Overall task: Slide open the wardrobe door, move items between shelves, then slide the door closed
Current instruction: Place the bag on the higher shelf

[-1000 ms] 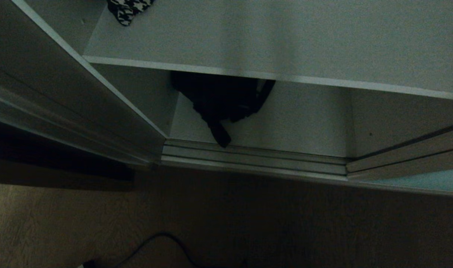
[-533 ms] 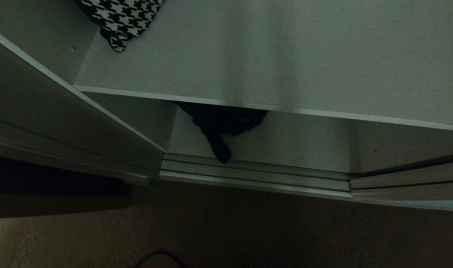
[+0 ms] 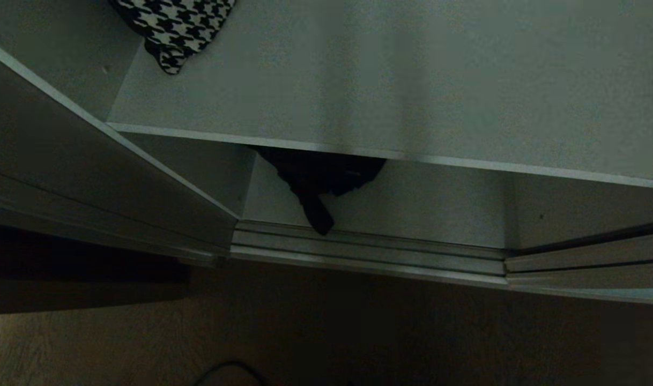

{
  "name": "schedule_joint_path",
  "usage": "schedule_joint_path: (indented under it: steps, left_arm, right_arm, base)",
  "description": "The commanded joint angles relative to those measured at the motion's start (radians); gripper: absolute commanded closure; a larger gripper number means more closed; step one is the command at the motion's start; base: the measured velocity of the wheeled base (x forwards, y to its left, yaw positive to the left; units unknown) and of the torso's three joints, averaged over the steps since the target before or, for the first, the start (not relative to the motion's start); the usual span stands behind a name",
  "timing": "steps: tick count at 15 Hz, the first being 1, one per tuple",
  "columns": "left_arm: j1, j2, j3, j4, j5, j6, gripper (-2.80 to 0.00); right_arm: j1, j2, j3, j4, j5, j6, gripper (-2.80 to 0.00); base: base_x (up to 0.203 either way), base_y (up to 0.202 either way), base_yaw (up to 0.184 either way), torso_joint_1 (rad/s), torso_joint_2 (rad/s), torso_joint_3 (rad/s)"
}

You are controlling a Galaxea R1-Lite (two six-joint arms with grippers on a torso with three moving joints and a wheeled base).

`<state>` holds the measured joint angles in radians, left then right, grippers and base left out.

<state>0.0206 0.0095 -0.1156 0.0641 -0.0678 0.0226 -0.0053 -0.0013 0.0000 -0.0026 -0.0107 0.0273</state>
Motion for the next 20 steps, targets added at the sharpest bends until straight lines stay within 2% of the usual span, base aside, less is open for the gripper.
schedule_joint_path:
  steps: [1, 3, 6, 8, 9, 11, 16, 20]
  left_arm:
    - [0.001, 0.027, -0.124, 0.112, -0.07, -0.01, 0.0]
    - [0.0, 0.133, -0.226, 0.216, -0.185, -0.056, 0.0]
    - [0.0, 0.357, -0.289, 0.242, -0.326, -0.136, 0.0]
    - [0.0, 0.497, -0.322, 0.265, -0.465, -0.218, 0.0]
    - [0.0, 0.54, -0.333, 0.314, -0.557, -0.249, 0.0]
    - [-0.001, 0.579, -0.329, 0.465, -0.672, -0.271, 0.0]
    - [-0.006, 0.717, -0.26, 0.484, -0.745, -0.243, 0.0]
    - [-0.007, 0.967, -0.259, 0.422, -0.754, -0.165, 0.0]
  right_arm:
    - [0.001, 0.0, 0.0, 0.0, 0.0, 0.0, 0.0]
    - [0.001, 0.0, 0.0, 0.0, 0.0, 0.0, 0.0]
    - [0.001, 0.0, 0.0, 0.0, 0.0, 0.0, 0.0]
    - [0.001, 0.0, 0.0, 0.0, 0.0, 0.0, 0.0]
    - [0.001, 0.0, 0.0, 0.0, 0.0, 0.0, 0.0]
    - [0.001, 0.0, 0.0, 0.0, 0.0, 0.0, 0.0]
    - [0.001, 0.0, 0.0, 0.0, 0.0, 0.0, 0.0]
    - [0.001, 0.0, 0.0, 0.0, 0.0, 0.0, 0.0]
  base:
    - [0.0, 0.0, 0.0, 0.0, 0.0, 0.0]
    - [0.0, 0.0, 0.0, 0.0, 0.0, 0.0]
    - [0.0, 0.0, 0.0, 0.0, 0.0, 0.0]
    - [0.0, 0.0, 0.0, 0.0, 0.0, 0.0]
    - [0.0, 0.0, 0.0, 0.0, 0.0, 0.0]
    - [0.0, 0.0, 0.0, 0.0, 0.0, 0.0]
    - [0.0, 0.0, 0.0, 0.0, 0.0, 0.0]
    - [0.0, 0.0, 0.0, 0.0, 0.0, 0.0]
